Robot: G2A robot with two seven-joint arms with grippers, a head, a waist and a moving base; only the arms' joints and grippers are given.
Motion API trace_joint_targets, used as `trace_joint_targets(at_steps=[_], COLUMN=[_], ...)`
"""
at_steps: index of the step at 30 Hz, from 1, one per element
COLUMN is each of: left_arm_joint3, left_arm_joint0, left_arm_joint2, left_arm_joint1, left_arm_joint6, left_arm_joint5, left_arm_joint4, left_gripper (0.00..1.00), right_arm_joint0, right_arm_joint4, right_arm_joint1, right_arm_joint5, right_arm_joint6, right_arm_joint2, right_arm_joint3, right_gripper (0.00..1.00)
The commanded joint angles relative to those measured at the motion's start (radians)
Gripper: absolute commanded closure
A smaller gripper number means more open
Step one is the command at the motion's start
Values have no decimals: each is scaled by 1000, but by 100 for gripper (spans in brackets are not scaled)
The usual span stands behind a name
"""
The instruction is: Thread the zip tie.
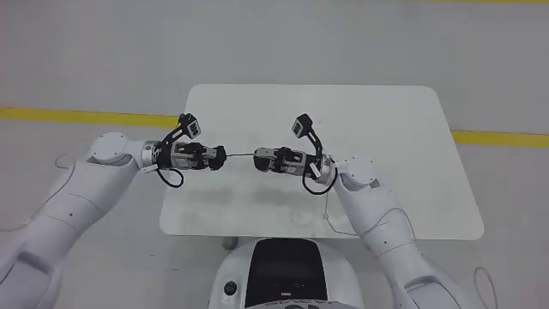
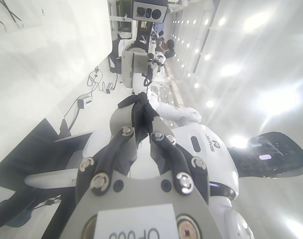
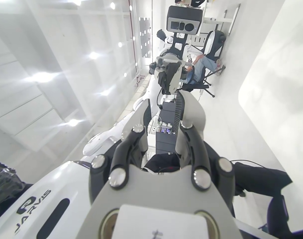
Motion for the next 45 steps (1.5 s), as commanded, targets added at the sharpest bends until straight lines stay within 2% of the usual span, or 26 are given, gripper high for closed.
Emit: trace_joint_targets(at_steps=[1,3,17,28,36,43,44,45], left_arm_joint3=[0,0,0,0,0,0,0,0], left_arm_joint0=[0,0,0,0,0,0,0,0], left_arm_joint2=[0,0,0,0,0,0,0,0], left_arm_joint1=[0,0,0,0,0,0,0,0], left_arm_joint6=[0,0,0,0,0,0,0,0], left_arm_joint5=[0,0,0,0,0,0,0,0], left_arm_joint4=[0,0,0,0,0,0,0,0], left_gripper=[100,100,100,100,100,100,76,20], right_arm_joint0=[0,1,4,8,10,14,15,15], right_arm_joint4=[4,9,42,58,65,74,76,77], right_arm_joint1=[3,6,24,36,46,53,53,54], right_arm_joint5=[-4,-7,-22,-27,-27,-19,-20,-21], right_arm_joint6=[-3,-6,-22,-25,-37,-48,-50,-51], right_arm_joint2=[-3,-7,-34,-59,-74,-87,-88,-90], right_arm_joint3=[1,2,0,-4,-9,-8,-8,-9], right_gripper=[82,85,89,87,100,100,100,100])
